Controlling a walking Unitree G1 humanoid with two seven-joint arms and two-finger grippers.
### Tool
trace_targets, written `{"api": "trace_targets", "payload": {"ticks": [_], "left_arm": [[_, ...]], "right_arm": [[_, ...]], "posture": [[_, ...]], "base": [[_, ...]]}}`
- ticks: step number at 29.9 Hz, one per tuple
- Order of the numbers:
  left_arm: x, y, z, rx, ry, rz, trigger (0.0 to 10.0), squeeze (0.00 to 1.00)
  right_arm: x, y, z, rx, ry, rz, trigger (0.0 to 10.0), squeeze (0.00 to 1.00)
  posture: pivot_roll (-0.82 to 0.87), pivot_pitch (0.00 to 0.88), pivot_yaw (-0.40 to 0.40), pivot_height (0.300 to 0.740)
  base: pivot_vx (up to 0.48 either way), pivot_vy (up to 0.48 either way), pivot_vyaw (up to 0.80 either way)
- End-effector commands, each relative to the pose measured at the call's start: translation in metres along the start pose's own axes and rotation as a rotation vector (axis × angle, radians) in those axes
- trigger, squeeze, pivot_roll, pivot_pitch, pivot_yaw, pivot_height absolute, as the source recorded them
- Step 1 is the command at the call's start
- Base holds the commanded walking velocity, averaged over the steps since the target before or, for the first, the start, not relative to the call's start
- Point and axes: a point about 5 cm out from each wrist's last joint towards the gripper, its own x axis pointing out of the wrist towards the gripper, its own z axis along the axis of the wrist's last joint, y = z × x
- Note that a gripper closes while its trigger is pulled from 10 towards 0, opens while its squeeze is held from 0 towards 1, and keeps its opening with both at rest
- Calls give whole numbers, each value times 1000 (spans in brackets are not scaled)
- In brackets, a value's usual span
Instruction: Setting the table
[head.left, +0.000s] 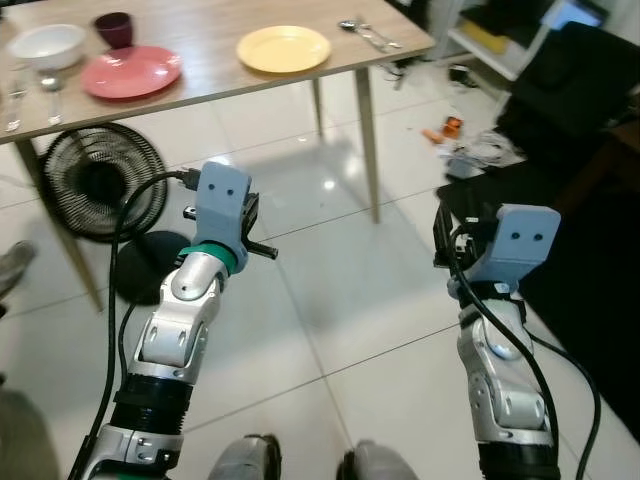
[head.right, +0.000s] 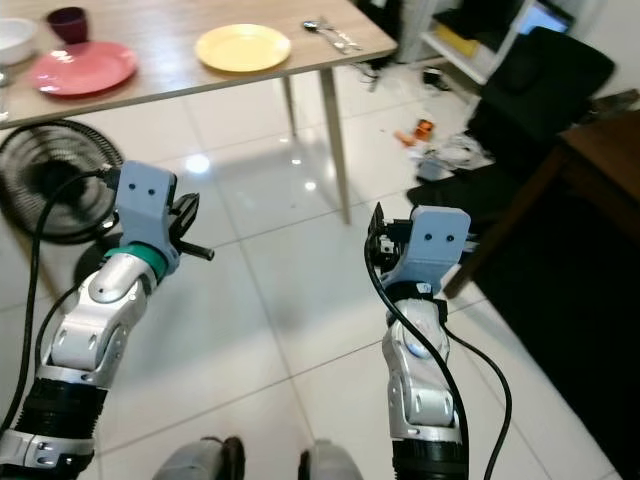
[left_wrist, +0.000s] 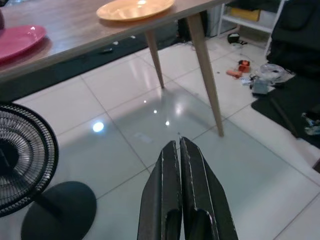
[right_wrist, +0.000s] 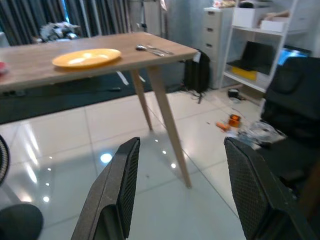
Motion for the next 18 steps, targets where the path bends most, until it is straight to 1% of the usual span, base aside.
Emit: {"api": "trace_targets", "payload": {"ticks": [1,18], "left_arm": [[1,-3,-2,11,9,-12,10000,0],[3,-6,-2,8,7,-26,10000,0]], "right_arm": [[-2,-2,-3,6,12,-16,10000,0],[-3,-4,-5,3,16,-30,10000,0]], "posture": [[-75,0,75,740],[-88,0,84,740]], "base": [[-311,0,0],[-315,0,0]]}}
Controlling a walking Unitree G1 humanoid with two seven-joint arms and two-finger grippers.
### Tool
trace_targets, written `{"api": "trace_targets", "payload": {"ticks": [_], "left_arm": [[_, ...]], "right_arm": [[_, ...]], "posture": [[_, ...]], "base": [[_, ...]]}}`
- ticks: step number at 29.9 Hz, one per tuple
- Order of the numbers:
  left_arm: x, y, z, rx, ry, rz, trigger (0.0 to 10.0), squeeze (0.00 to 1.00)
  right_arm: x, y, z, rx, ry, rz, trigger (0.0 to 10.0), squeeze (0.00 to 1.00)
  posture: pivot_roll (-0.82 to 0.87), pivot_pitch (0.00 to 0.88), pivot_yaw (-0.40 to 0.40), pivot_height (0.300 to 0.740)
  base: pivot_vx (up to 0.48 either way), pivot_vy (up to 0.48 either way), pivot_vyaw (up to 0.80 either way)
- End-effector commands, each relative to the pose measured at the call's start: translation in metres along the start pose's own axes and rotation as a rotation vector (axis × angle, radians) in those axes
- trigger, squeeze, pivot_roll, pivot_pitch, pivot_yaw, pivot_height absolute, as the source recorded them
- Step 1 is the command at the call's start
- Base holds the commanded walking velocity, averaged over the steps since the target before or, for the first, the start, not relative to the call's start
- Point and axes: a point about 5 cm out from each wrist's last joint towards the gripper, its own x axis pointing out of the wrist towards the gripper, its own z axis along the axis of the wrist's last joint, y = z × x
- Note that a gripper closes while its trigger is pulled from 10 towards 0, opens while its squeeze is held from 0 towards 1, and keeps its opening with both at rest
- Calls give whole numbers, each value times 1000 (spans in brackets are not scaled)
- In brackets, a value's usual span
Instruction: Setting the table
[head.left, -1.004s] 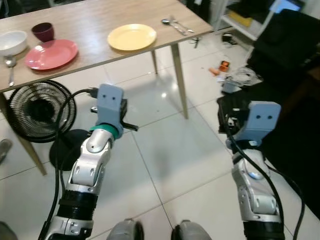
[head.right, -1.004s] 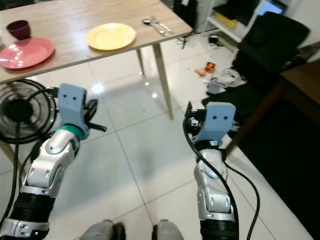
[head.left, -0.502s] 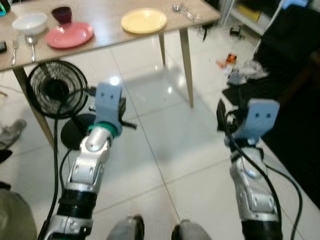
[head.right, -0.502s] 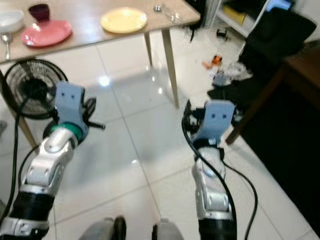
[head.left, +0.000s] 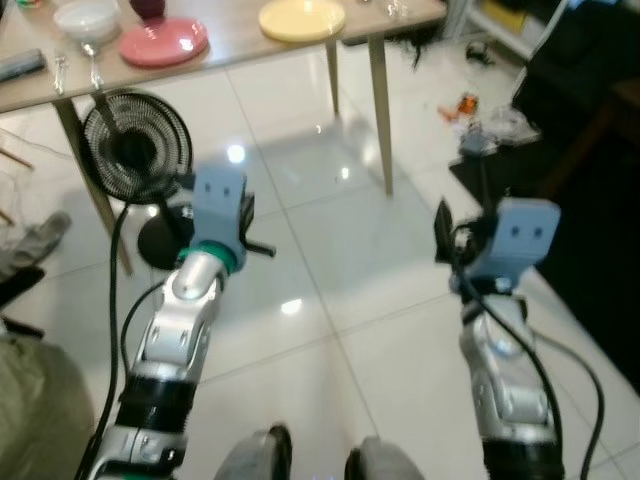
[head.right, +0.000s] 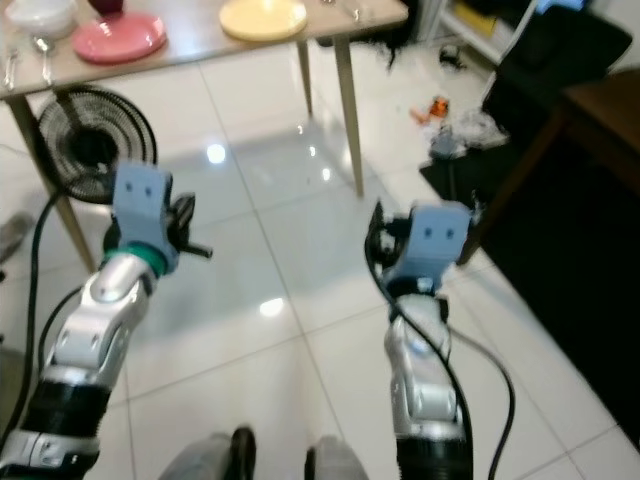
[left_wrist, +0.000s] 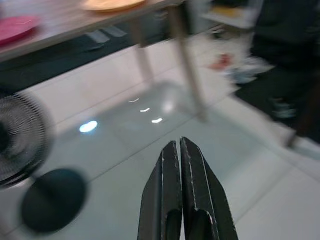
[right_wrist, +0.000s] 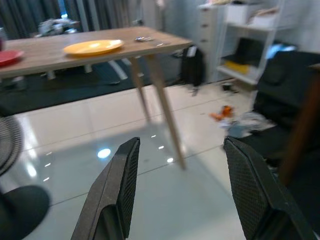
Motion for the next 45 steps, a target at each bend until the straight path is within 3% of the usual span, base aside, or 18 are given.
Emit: {"api": "trace_targets", "payload": {"ticks": [1,45], "left_arm": [[-1,2,-5,12,17,7,10000,0],[4,-6,-6,6,14,-25,10000,0]], "right_arm": [[-3,1,-3,7,11,-5,10000,0],[-6,-5,-6,-14,19,-23,10000,0]], "posture": [[-88,0,84,740],[-115,0,95,740]], "base": [[-315,0,0],[-313,0,0]]}}
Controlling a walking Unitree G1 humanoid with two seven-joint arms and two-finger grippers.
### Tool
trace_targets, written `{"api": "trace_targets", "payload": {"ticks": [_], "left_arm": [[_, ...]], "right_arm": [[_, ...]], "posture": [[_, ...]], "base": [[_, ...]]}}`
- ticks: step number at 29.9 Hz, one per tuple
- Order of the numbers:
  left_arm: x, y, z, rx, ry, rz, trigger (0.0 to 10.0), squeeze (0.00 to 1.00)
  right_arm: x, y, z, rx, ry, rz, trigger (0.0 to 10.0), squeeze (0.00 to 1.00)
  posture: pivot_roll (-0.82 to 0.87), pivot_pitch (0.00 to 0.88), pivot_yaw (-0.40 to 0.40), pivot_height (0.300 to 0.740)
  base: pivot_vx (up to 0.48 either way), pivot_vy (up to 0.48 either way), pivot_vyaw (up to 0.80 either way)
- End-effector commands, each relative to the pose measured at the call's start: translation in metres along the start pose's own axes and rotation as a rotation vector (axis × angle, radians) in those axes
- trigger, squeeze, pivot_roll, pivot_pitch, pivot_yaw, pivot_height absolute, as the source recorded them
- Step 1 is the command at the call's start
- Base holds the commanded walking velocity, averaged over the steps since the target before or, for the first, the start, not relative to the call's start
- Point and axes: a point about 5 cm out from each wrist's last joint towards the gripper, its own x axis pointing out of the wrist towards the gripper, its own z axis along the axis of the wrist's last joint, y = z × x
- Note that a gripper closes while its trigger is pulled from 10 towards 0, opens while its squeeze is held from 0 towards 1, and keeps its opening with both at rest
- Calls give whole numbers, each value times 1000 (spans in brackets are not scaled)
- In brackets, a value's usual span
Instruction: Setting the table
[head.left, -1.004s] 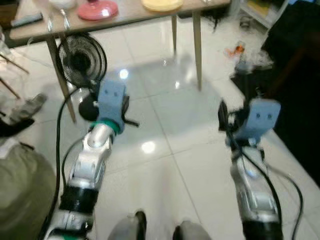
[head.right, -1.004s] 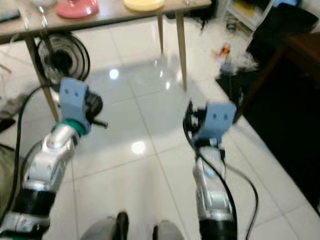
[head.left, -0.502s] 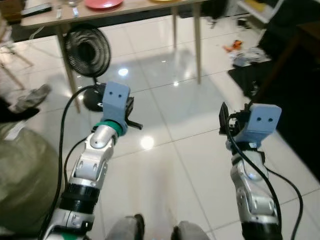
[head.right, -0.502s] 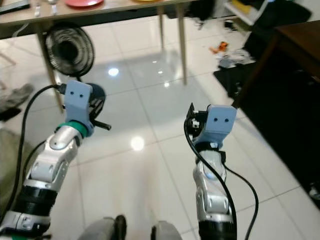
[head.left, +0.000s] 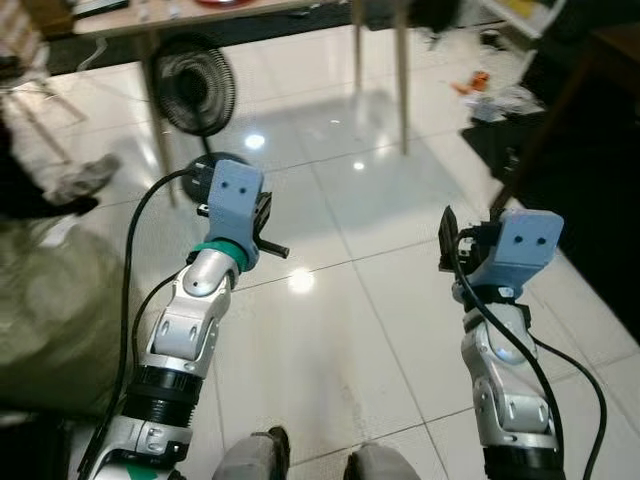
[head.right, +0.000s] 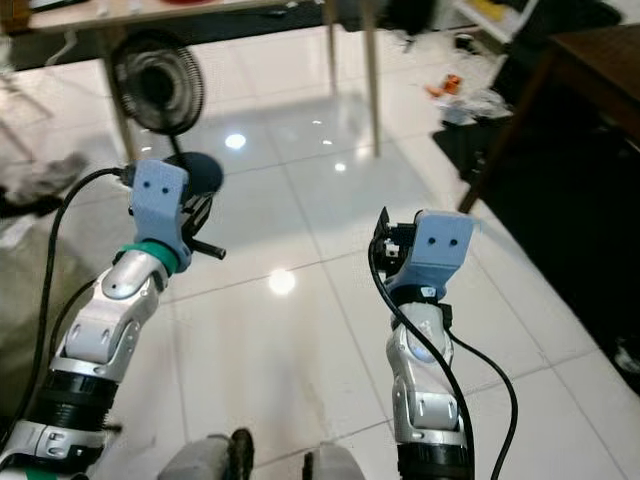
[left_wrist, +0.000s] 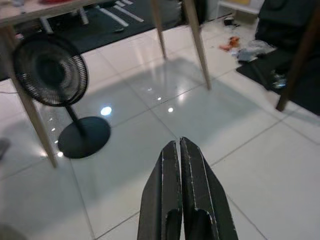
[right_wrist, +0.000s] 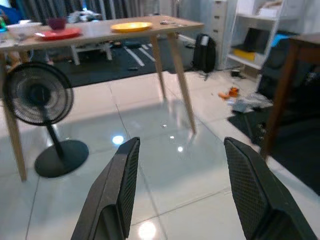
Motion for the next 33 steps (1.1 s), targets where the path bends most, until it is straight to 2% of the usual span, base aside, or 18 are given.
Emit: {"api": "trace_targets", "payload": {"ticks": [1,9,22,33], "left_arm": [[0,-1,-3,14,13,-6,10000,0],[0,-3,-3,-10,17,-10,10000,0],[1,-7,-4,-15,32,-27,10000,0],[-1,-5,-9,-3,62,-30,10000,0]], "right_arm": [[-2,-2,-2,0,8,-13,10000,0],[-3,-2,-3,2,18,-8,10000,0],[-2,-3,-3,14,21,-9,10000,0],[-2,-3,-4,14,24,-13,10000,0]], "posture": [[-116,0,95,740],[-115,0,91,740],[-116,0,90,740],[-109,0,87,740]], "base": [[0,0,0],[0,0,0],[0,0,-800],[0,0,-800]]}}
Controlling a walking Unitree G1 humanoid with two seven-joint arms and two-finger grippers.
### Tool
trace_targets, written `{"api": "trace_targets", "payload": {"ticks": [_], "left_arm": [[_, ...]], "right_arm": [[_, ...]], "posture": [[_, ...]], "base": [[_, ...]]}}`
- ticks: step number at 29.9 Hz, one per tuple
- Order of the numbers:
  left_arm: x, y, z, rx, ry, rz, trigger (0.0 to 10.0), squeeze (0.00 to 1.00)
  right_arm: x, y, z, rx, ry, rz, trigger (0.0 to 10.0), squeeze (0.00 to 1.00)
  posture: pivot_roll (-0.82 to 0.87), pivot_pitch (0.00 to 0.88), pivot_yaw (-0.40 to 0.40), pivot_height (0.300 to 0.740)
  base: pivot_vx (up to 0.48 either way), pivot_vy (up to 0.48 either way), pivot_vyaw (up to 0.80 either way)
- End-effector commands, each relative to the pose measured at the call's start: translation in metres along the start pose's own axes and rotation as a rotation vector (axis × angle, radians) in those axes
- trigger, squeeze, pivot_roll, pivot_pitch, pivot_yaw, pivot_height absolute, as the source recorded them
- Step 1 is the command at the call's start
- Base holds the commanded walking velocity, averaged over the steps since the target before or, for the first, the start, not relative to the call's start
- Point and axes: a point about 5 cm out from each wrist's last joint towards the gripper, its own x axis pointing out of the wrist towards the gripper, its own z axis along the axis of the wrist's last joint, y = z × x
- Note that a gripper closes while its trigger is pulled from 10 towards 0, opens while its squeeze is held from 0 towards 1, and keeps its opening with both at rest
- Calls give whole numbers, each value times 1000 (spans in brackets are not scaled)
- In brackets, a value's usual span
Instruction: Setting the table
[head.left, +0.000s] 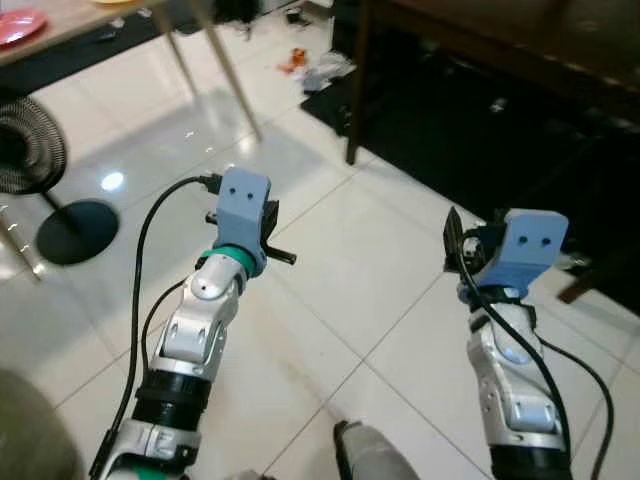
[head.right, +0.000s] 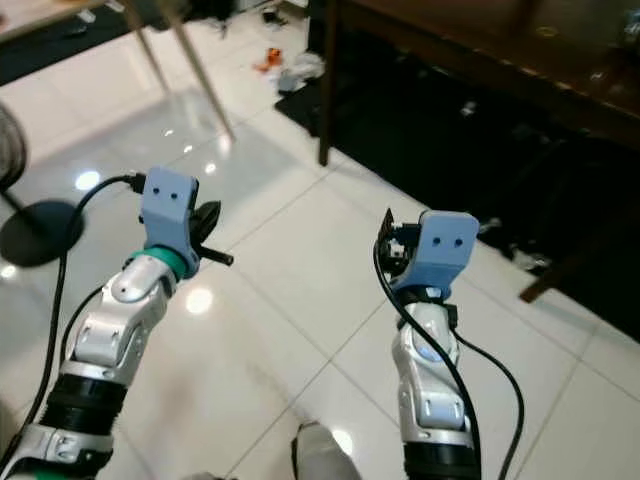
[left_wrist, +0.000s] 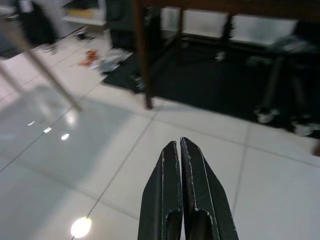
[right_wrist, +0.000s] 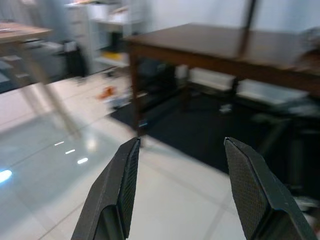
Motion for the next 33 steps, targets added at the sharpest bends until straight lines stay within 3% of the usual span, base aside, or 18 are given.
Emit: {"api": "trace_targets", "payload": {"ticks": [1,4,5,8,9,10,16,18,22,26,29,33], "left_arm": [[-5,3,-13,15,49,0,10000,0],[-9,7,-20,27,70,12,10000,0],[-21,14,-46,63,154,20,10000,0],[-37,18,-78,95,250,28,10000,0],[-37,18,-78,95,250,28,10000,0],[-47,21,-99,122,313,44,10000,0],[-58,25,-121,171,355,96,10000,0],[-67,24,-142,122,431,95,10000,0],[-72,21,-151,72,472,78,10000,0],[-72,20,-154,75,480,71,10000,0],[-69,21,-153,91,457,66,10000,0],[-66,22,-151,107,439,53,10000,0]], "right_arm": [[-5,1,-8,-3,31,6,10000,0],[-8,2,-12,-31,41,33,10000,0],[-19,7,-33,-98,104,122,10000,0],[-36,9,-64,-150,213,184,10000,0],[-36,9,-64,-150,213,184,10000,0],[-47,6,-82,-160,282,181,10000,0],[-56,-5,-104,-105,380,104,10000,0],[-69,-9,-125,-106,476,88,10000,0],[-78,-6,-136,-102,525,109,10000,0],[-83,-7,-143,-133,557,114,10000,0],[-84,-21,-152,-202,593,42,10000,0],[-83,-29,-155,-203,606,13,10000,0]], "posture": [[-109,0,87,740],[-109,0,87,740],[-107,0,73,740],[-105,0,62,740],[-105,0,62,740],[-99,0,54,740],[-90,0,39,740],[-87,0,33,740],[-85,0,31,740],[-81,0,28,740],[-81,0,35,740],[-80,0,41,740]], "base": [[0,0,-800],[0,0,-800],[0,0,-800],[0,0,-800],[0,0,-800],[0,0,-800],[0,0,-800],[0,0,-800],[0,0,-800],[0,0,-800],[0,0,-800],[0,0,-800]]}}
